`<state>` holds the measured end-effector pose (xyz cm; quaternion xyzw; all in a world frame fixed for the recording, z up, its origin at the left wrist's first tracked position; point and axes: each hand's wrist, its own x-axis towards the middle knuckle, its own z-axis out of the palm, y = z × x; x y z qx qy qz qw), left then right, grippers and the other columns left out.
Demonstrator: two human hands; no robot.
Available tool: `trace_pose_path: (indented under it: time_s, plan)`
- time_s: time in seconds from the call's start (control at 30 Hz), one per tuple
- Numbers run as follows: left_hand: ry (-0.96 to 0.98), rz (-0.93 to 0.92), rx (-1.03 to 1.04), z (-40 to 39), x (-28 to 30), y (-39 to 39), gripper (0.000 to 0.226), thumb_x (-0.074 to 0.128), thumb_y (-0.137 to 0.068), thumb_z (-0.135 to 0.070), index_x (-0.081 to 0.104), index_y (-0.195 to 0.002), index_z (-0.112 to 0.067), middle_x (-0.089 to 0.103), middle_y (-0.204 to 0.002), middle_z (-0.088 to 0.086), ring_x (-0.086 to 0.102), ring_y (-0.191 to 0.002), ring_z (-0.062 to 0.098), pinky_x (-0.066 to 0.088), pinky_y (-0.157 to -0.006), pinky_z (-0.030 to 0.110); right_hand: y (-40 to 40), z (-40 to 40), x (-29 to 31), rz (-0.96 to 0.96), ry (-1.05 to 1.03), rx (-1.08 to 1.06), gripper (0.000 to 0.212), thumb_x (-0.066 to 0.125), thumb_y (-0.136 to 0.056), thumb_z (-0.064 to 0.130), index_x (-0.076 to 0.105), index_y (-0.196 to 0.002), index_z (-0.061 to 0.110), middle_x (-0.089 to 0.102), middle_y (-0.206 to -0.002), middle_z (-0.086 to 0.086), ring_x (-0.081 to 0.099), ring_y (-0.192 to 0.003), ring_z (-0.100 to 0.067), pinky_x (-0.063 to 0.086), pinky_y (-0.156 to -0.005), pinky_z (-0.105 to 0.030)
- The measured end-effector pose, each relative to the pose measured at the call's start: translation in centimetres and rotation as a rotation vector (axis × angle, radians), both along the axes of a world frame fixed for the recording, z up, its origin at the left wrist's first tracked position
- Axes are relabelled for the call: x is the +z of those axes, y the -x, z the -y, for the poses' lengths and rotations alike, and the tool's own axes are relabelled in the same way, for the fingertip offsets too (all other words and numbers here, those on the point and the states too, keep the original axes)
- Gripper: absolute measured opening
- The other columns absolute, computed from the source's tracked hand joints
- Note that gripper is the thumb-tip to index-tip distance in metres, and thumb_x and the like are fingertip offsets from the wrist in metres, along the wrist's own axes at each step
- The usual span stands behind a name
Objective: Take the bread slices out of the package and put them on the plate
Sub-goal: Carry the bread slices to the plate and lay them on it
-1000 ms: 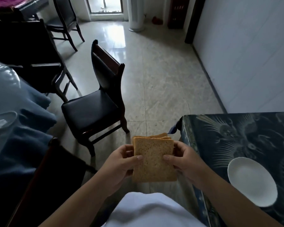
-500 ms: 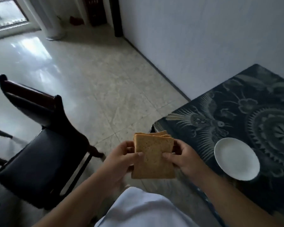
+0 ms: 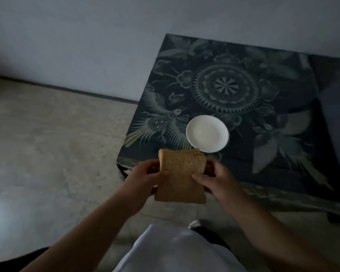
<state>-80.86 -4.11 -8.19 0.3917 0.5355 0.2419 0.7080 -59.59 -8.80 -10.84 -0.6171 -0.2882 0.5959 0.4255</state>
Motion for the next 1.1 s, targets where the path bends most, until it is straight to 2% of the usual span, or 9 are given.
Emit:
trace_pose_path:
  time_s: [0.07,0.2,0.33,0.43,0.53,0.67,0.87,1.0,1.1]
  plan:
    - [-0.013,-0.022,-0.062,-0.3,-0.4,-1.9,0.024,0.063,-0.091,-0.007,0.063,-0.113,-0.015,0.070,-0.110,0.011,0.070,-0.097,0.022,0.059,-0.082,0.044,-1.5,0.9,-0.1,-0.002,0.005,-0.078,0.043,0.075,-0.079,0.003,0.058,-0.111,0.025,0.069,-0.111,-0.007,0.070,-0.097,-0.021,0.059,-0.080,-0.046]
    - [-0.004,-0.011,-0.124,-0.8,-1.5,-5.3,0.025,0.065,-0.089,-0.008,0.065,-0.111,-0.019,0.072,-0.109,0.007,0.072,-0.095,0.019,0.060,-0.076,0.039,-4.7,1.6,-0.6,0.025,0.006,-0.140,0.045,0.078,-0.078,0.007,0.056,-0.113,0.023,0.068,-0.112,-0.006,0.069,-0.099,-0.020,0.058,-0.082,-0.046]
    - [0.018,0.007,-0.096,-1.3,-2.0,-8.1,0.039,0.068,-0.087,-0.008,0.056,-0.121,-0.021,0.066,-0.115,0.012,0.070,-0.098,0.025,0.060,-0.076,0.043,-7.5,1.7,-1.6,0.025,0.018,-0.157,0.045,0.082,-0.075,0.016,0.055,-0.108,0.030,0.069,-0.107,0.002,0.071,-0.086,-0.006,0.058,-0.063,-0.024]
    - [-0.011,-0.019,-0.050,-1.6,-2.1,-9.9,0.045,0.069,-0.086,-0.007,0.051,-0.125,-0.024,0.065,-0.114,0.016,0.068,-0.099,0.030,0.059,-0.078,0.050,-9.0,1.3,-2.2,0.013,0.029,-0.134,0.044,0.083,-0.074,0.019,0.055,-0.107,0.031,0.068,-0.106,0.002,0.070,-0.083,0.000,0.056,-0.059,-0.018]
    - [-0.022,-0.037,0.007,-1.9,-2.3,-11.2,0.041,0.070,-0.085,-0.008,0.054,-0.119,-0.024,0.066,-0.112,0.016,0.068,-0.099,0.032,0.058,-0.081,0.056,-10.0,0.5,-2.6,-0.032,0.038,-0.162,0.043,0.082,-0.074,0.019,0.057,-0.108,0.029,0.070,-0.106,0.001,0.072,-0.082,-0.005,0.057,-0.059,-0.022]
    - [-0.026,-0.047,0.043,-3.0,-2.6,-12.1,0.035,0.071,-0.083,-0.009,0.058,-0.113,-0.022,0.069,-0.109,0.014,0.069,-0.096,0.031,0.058,-0.081,0.056,-10.4,-0.5,-3.1,-0.047,0.045,-0.208,0.044,0.083,-0.074,0.020,0.057,-0.109,0.028,0.071,-0.106,0.001,0.072,-0.085,-0.008,0.058,-0.065,-0.028]
    - [-0.120,-0.136,0.001,-6.4,-4.2,-12.6,0.025,0.072,-0.084,-0.017,0.064,-0.105,-0.025,0.070,-0.106,0.006,0.068,-0.095,0.026,0.059,-0.077,0.052,-10.3,-3.2,-4.0,0.037,0.029,-0.221,0.042,0.081,-0.076,0.026,0.054,-0.106,0.034,0.069,-0.106,0.005,0.069,-0.085,-0.001,0.056,-0.066,-0.023]
    - [-0.105,-0.132,-0.028,-9.5,-5.5,-13.3,0.022,0.074,-0.084,-0.017,0.067,-0.101,-0.029,0.071,-0.103,0.003,0.070,-0.092,0.023,0.062,-0.071,0.046,-10.6,-5.6,-4.8,0.069,0.045,-0.262,0.042,0.081,-0.075,0.029,0.054,-0.106,0.035,0.068,-0.109,0.004,0.068,-0.093,-0.007,0.058,-0.078,-0.036]
    - [-0.093,-0.126,-0.070,-11.9,-6.6,-13.8,0.025,0.074,-0.083,-0.018,0.066,-0.105,-0.028,0.070,-0.105,0.003,0.070,-0.094,0.023,0.061,-0.074,0.050,-11.0,-7.5,-5.4,0.076,0.061,-0.297,0.045,0.082,-0.070,0.032,0.055,-0.106,0.033,0.069,-0.108,0.003,0.069,-0.090,-0.005,0.058,-0.074,-0.032]
